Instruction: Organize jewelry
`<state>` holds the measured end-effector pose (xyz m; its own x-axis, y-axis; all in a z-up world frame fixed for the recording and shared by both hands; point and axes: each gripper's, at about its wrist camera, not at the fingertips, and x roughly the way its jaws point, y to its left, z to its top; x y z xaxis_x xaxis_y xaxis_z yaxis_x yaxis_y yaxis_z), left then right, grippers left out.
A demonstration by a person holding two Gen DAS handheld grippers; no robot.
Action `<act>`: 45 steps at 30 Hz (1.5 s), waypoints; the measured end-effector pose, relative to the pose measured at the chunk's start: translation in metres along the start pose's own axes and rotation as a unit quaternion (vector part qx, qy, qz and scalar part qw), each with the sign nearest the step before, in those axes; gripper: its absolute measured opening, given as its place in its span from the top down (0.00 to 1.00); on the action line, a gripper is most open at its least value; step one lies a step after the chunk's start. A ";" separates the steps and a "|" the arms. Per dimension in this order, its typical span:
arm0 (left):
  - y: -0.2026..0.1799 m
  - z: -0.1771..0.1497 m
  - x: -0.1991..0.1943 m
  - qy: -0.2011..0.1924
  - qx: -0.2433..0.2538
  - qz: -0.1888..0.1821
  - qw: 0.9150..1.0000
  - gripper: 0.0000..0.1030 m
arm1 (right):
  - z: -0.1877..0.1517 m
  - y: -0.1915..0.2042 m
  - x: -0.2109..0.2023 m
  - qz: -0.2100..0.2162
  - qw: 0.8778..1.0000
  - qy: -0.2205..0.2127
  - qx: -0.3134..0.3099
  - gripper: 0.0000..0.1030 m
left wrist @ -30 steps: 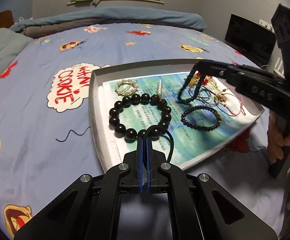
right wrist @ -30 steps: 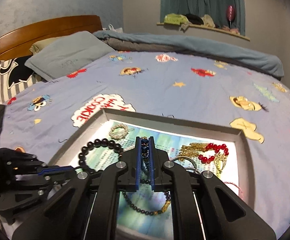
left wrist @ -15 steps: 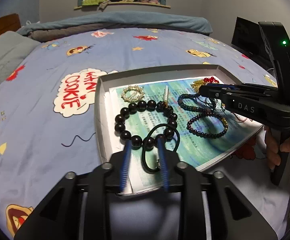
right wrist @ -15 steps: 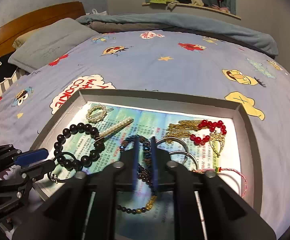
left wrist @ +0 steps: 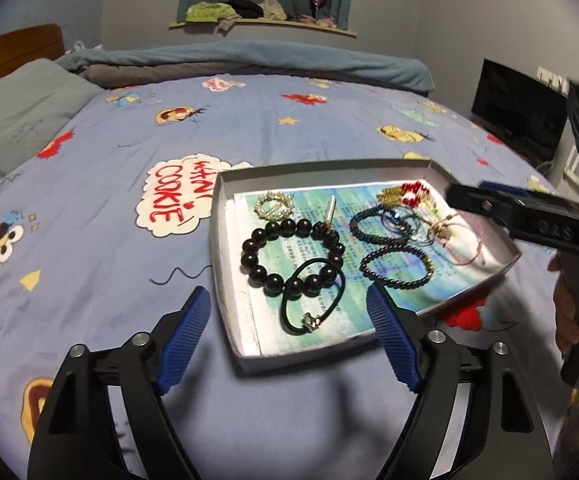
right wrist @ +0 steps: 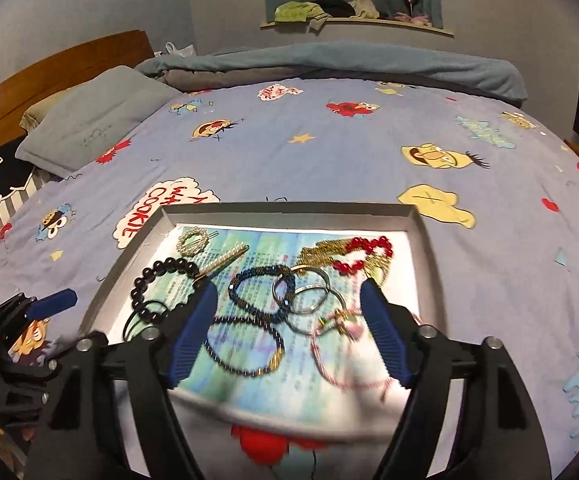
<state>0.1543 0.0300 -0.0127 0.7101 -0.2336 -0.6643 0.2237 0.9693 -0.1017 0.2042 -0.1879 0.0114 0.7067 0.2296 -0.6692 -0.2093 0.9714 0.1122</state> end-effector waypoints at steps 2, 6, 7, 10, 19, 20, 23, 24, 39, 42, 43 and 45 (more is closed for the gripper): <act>-0.002 0.000 -0.011 -0.008 -0.007 0.001 1.000 0.16 | -0.004 -0.001 -0.014 -0.003 1.000 -0.003 -0.002 0.22; -0.006 0.001 -0.032 -0.020 -0.016 0.001 1.000 0.13 | -0.012 -0.001 -0.047 -0.005 1.000 -0.008 -0.009 0.18; -0.009 0.000 -0.041 -0.024 -0.016 0.002 1.000 0.12 | -0.014 -0.001 -0.055 -0.006 1.000 -0.009 -0.011 0.15; -0.017 -0.005 -0.060 -0.029 -0.014 -0.003 0.999 0.10 | -0.021 -0.001 -0.085 -0.010 1.000 -0.019 -0.020 0.09; -0.043 -0.013 -0.111 -0.029 0.007 0.033 0.999 0.06 | -0.050 -0.004 -0.154 -0.016 0.999 -0.033 -0.011 0.06; -0.046 -0.013 -0.117 -0.030 0.005 0.032 0.999 0.06 | -0.052 -0.003 -0.158 -0.017 0.999 -0.034 -0.009 0.06; -0.056 -0.016 -0.132 -0.041 0.011 0.044 0.998 0.05 | -0.060 -0.002 -0.174 -0.029 0.999 -0.042 0.000 0.05; -0.061 -0.017 -0.137 -0.049 0.017 0.049 0.997 0.05 | -0.061 -0.002 -0.177 -0.032 0.998 -0.045 0.002 0.05; -0.075 -0.039 -0.150 -0.084 0.042 0.077 0.993 0.05 | -0.096 0.004 -0.192 -0.062 0.994 -0.090 0.008 0.05; -0.072 -0.043 -0.145 -0.098 0.048 0.083 0.991 0.05 | -0.099 0.003 -0.186 -0.069 0.992 -0.101 0.011 0.05; -0.070 -0.043 -0.142 -0.095 0.046 0.079 0.991 0.05 | -0.100 0.003 -0.183 -0.073 0.992 -0.100 0.011 0.05; -0.069 -0.045 -0.135 -0.083 0.045 0.078 0.992 0.05 | -0.101 0.003 -0.177 -0.075 0.992 -0.096 0.009 0.05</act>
<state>0.0134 -0.0020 0.0505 0.8394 -0.0985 -0.5346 0.1563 0.9857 0.0637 0.0101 -0.2314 0.0555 0.8456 0.0877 -0.5265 -0.0809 0.9961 0.0361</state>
